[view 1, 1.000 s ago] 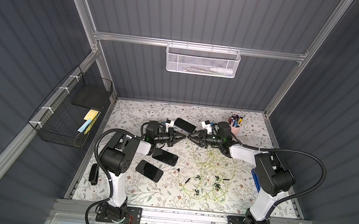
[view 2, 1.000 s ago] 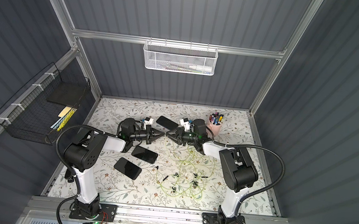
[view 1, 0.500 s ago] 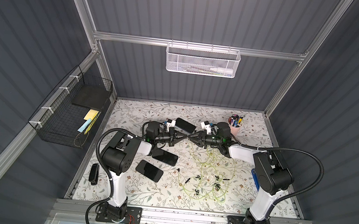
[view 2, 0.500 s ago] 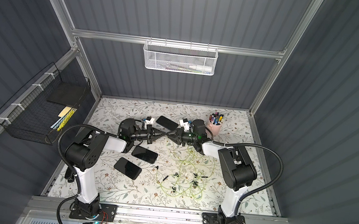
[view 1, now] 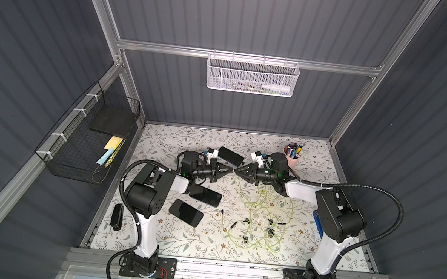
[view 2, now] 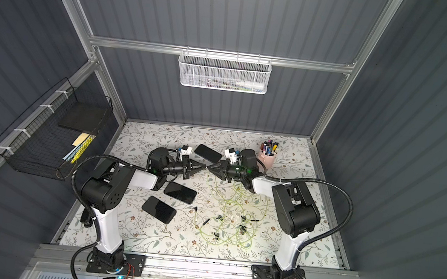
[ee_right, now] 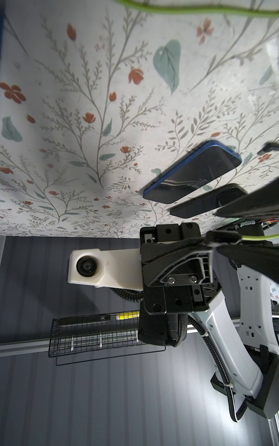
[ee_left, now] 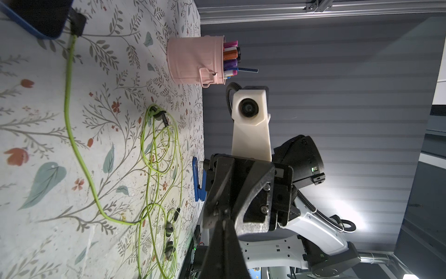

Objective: Plug wired earphones into phones
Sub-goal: Pick up the wired earphone from the center of the board.

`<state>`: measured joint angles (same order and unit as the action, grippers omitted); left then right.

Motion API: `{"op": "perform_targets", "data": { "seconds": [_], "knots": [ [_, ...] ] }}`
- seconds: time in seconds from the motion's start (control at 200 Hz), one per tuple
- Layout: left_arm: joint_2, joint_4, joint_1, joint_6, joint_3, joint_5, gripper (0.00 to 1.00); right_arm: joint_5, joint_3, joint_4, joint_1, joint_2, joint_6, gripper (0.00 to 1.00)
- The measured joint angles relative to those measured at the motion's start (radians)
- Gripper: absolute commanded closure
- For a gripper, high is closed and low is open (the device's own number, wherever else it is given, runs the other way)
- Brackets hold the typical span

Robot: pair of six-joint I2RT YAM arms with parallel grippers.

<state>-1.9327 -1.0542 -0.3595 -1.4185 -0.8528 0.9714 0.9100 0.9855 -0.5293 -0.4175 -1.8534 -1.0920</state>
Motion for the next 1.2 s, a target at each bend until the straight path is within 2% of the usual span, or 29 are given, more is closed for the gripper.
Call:
{"op": "perform_targets", "data": {
  "seconds": [0.275, 0.38, 0.5, 0.715, 0.996, 1.201],
  "knots": [
    [0.000, 0.053, -0.007, 0.046, -0.002, 0.002, 1.00, 0.003, 0.000, 0.006, 0.001, 0.000, -0.002, 0.84],
    [0.000, 0.064, -0.008, 0.053, -0.009, 0.002, 1.00, 0.003, 0.000, 0.006, 0.003, 0.000, -0.001, 0.84],
    [0.000, 0.071, -0.008, 0.056, -0.012, 0.002, 1.00, 0.003, 0.000, 0.005, 0.004, 0.000, 0.000, 0.79],
    [0.000, 0.074, -0.008, 0.057, -0.012, 0.002, 1.00, 0.003, 0.000, 0.006, 0.004, 0.000, 0.000, 0.83],
    [0.000, 0.078, -0.010, 0.062, -0.013, 0.002, 1.00, 0.003, 0.000, 0.006, 0.004, 0.000, 0.000, 0.80],
    [0.000, 0.091, -0.012, 0.069, -0.018, 0.002, 1.00, 0.002, 0.000, 0.014, 0.005, -0.001, 0.003, 0.88]
  ]
}}
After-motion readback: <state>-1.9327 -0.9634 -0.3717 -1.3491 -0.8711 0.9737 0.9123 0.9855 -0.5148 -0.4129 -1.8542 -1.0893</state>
